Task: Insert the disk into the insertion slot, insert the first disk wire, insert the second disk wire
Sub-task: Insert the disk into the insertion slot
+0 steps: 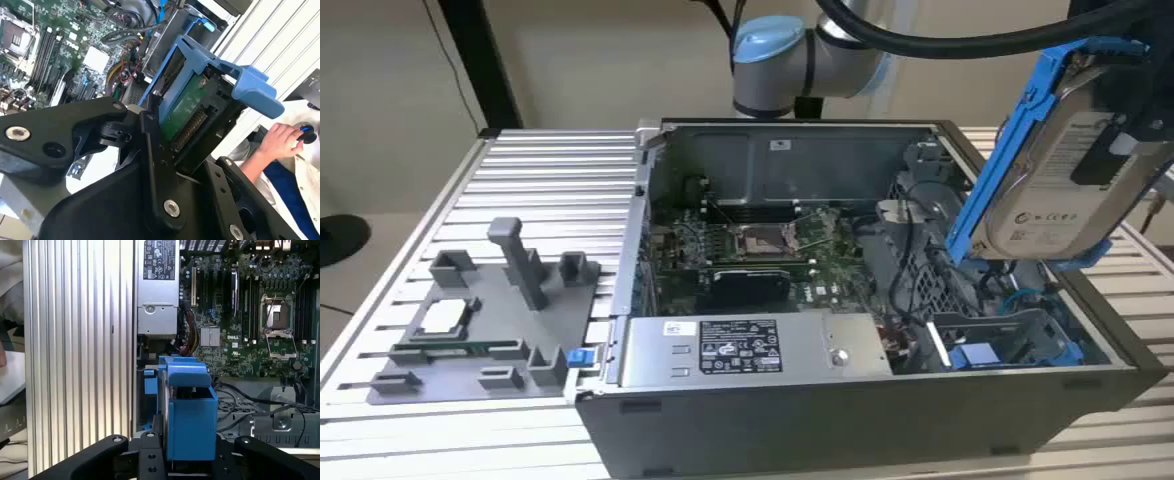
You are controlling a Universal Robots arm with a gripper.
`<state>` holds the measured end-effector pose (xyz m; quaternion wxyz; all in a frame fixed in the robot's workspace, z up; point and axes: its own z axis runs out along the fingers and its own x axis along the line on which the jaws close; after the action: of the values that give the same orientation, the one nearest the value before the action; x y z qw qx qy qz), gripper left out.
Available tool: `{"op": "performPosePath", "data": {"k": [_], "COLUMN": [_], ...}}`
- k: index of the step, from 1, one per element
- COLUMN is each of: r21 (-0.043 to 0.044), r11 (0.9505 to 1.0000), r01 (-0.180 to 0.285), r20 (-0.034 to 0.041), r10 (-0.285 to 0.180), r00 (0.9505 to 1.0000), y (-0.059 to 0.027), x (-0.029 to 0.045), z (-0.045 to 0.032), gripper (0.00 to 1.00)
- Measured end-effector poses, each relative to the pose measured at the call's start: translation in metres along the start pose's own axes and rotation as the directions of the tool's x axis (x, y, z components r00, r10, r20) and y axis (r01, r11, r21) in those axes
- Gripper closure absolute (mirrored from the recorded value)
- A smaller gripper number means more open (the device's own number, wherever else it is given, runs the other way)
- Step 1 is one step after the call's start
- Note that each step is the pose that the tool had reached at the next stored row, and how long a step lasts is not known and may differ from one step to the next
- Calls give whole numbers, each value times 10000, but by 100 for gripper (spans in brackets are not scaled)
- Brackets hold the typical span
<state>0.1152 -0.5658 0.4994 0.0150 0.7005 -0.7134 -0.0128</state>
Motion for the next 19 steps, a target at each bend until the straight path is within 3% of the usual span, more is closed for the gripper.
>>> {"op": "performPosePath", "data": {"k": [11, 19], "r21": [0, 0], "r11": [10000, 10000], "r01": [0, 0], "r20": [-3, 0], "r10": [0, 0], "r00": [10000, 10000], "y": [-5, -68], "x": [0, 14], "z": [2, 49], "gripper": [100, 100]}}
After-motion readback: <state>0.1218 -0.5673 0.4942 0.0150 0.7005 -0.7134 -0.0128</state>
